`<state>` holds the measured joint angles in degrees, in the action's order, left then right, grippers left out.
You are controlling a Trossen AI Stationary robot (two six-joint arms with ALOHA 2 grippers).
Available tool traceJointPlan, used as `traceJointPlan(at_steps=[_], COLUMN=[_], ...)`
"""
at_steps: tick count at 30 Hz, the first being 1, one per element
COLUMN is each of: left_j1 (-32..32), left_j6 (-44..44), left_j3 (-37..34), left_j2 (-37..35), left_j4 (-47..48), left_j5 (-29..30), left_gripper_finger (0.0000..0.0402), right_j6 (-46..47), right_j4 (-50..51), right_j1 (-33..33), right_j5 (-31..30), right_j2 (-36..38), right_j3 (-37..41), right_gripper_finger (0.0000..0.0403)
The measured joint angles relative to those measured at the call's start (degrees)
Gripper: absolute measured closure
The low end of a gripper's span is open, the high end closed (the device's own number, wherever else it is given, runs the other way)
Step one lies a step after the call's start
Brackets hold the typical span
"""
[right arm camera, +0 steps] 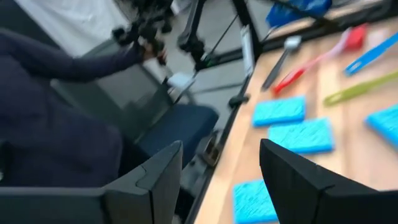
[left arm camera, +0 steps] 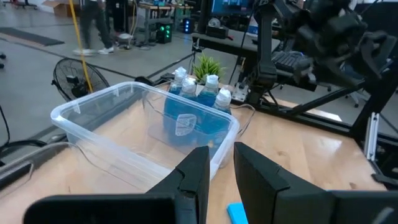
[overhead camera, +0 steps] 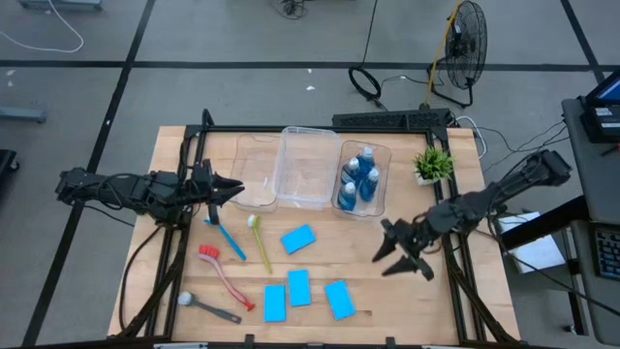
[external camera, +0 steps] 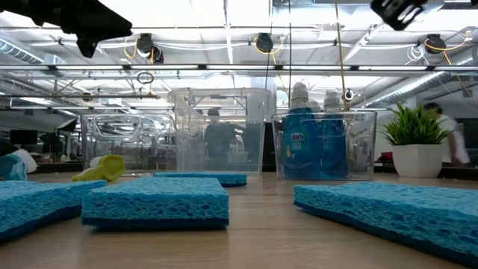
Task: Pick & Place Kitchen Sink Supplies
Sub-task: Put the blue sponge into the left transparent bin
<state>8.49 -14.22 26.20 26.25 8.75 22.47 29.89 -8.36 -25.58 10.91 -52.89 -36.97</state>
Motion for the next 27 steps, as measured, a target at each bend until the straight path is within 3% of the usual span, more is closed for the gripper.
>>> traceJointPlan(at_steps=[10,16,27], left_j1=[0.0,0.0,0.0], left_j6=[-1.63,-1.66,-1.39], left_j3=[0.0,0.0,0.0], left_j2=[0.01,0.01,0.01], left_j4=[0.05,0.5,2.29], left_j5=[-0.06,-0.09,-0.12], left_gripper_finger=[0.0325,0.0325,0.0325], right_j6=[3.68,0.48,4.47], right_j4=[1.45,12.83,22.11], right_j1=[-5.79,-6.81,-6.42], right_j5=[4.41,4.06,-5.21], right_j2=[-8.63,-13.26,-21.31], right_j3=[-5.44,-13.49,-20.91], right_gripper_finger=[0.0204,0.0204,0.0204])
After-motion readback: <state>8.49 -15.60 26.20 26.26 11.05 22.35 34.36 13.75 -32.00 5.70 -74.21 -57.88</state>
